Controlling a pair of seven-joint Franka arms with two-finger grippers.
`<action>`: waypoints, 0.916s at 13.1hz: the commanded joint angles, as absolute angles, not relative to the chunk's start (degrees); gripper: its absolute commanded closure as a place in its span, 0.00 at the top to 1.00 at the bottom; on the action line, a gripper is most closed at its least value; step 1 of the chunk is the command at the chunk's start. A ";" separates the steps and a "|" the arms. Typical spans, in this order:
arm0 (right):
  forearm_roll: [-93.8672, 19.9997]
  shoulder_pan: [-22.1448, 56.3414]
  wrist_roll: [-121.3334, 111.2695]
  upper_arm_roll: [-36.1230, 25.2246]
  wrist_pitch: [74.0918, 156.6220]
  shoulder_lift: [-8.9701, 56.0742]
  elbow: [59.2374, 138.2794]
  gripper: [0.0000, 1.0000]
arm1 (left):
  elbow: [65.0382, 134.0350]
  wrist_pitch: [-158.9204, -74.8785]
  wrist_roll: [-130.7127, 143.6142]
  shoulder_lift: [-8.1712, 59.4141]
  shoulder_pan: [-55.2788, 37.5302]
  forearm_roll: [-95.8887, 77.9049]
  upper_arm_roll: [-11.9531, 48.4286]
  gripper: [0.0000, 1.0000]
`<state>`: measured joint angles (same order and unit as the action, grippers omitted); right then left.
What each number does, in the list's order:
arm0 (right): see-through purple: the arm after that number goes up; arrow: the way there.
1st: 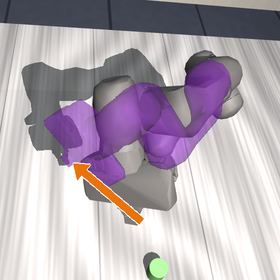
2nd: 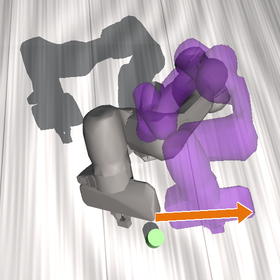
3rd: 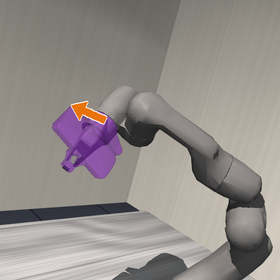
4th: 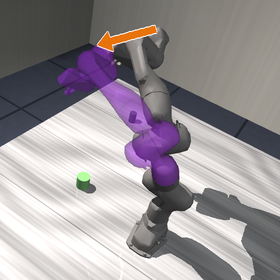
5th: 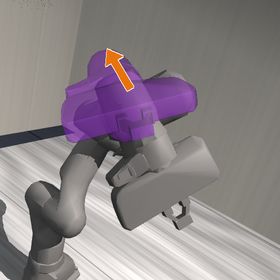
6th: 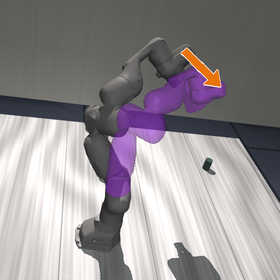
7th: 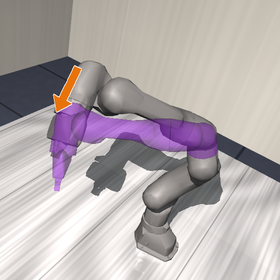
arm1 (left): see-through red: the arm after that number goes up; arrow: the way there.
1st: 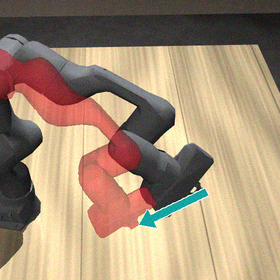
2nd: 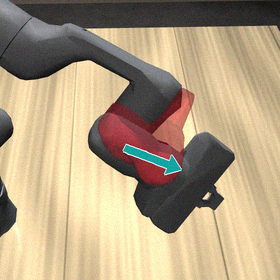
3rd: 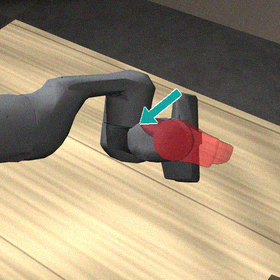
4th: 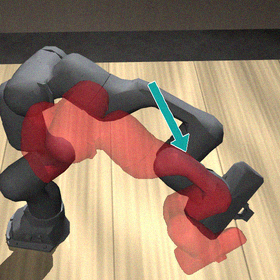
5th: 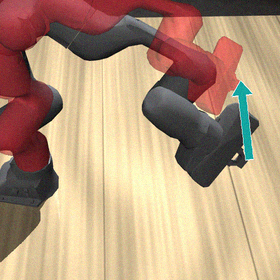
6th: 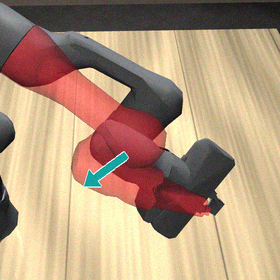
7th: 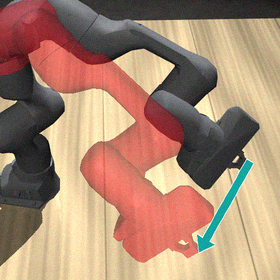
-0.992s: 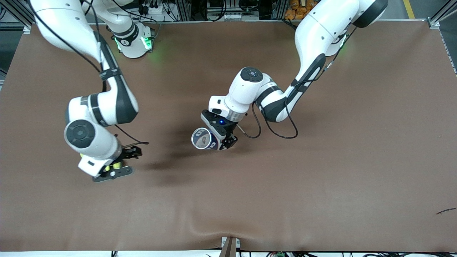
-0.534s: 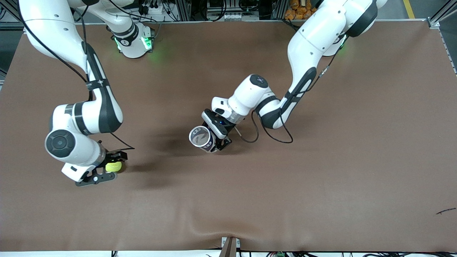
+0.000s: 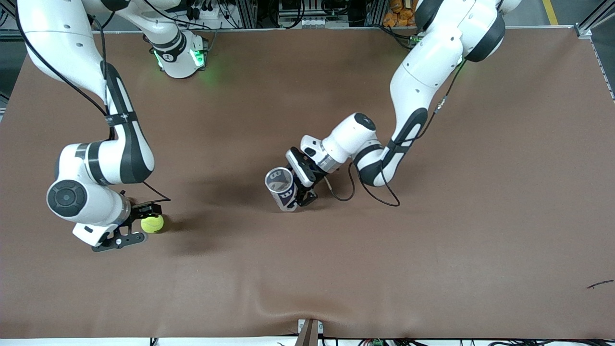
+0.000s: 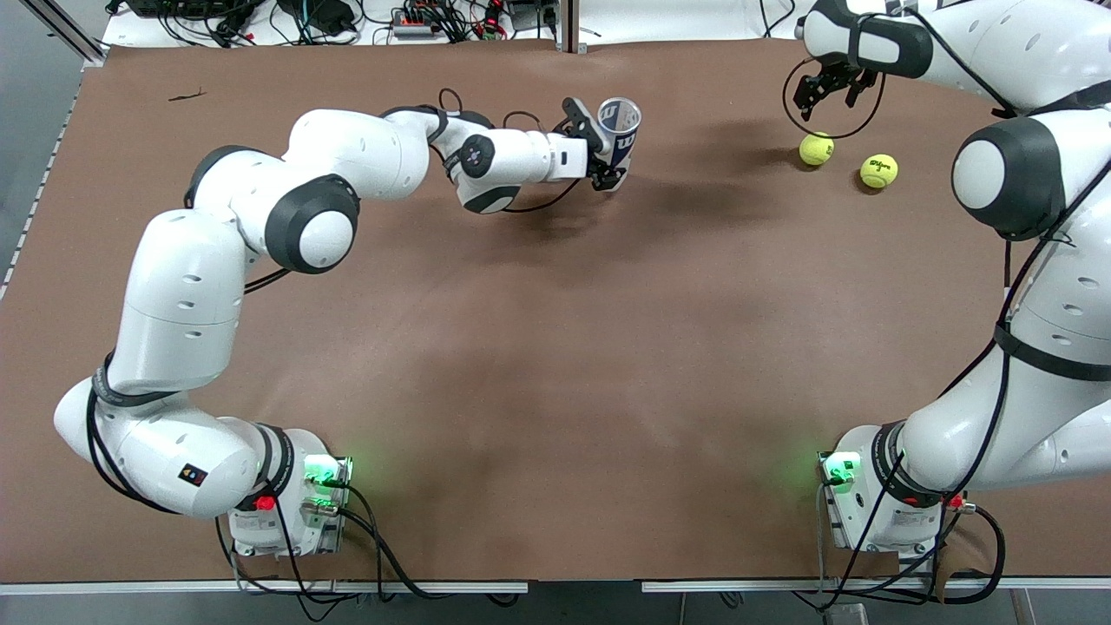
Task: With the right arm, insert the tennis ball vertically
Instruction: 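Stand the tube upright with the left gripper while the right gripper grasps a ball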
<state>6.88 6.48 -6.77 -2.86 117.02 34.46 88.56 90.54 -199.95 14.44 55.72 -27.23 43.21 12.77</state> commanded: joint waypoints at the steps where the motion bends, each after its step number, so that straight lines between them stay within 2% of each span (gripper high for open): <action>1: 8.17 4.41 -7.56 -2.11 119.61 37.08 88.24 1.00 | 89.91 -202.59 15.03 57.04 -25.84 46.05 12.74 0.73; 3: 8.35 3.61 -7.65 -2.02 120.05 38.84 88.24 1.00 | 90.09 -202.68 15.03 57.30 -25.40 46.05 12.74 0.73; 6: 8.18 2.12 -10.80 -2.02 127.07 42.09 88.33 1.00 | 90.09 -202.68 15.12 57.65 -25.49 46.05 12.75 0.73; 12: 6.42 2.37 -10.11 -1.85 125.78 42.63 90.53 1.00 | 90.09 -202.68 15.03 57.74 -25.58 46.05 12.75 0.73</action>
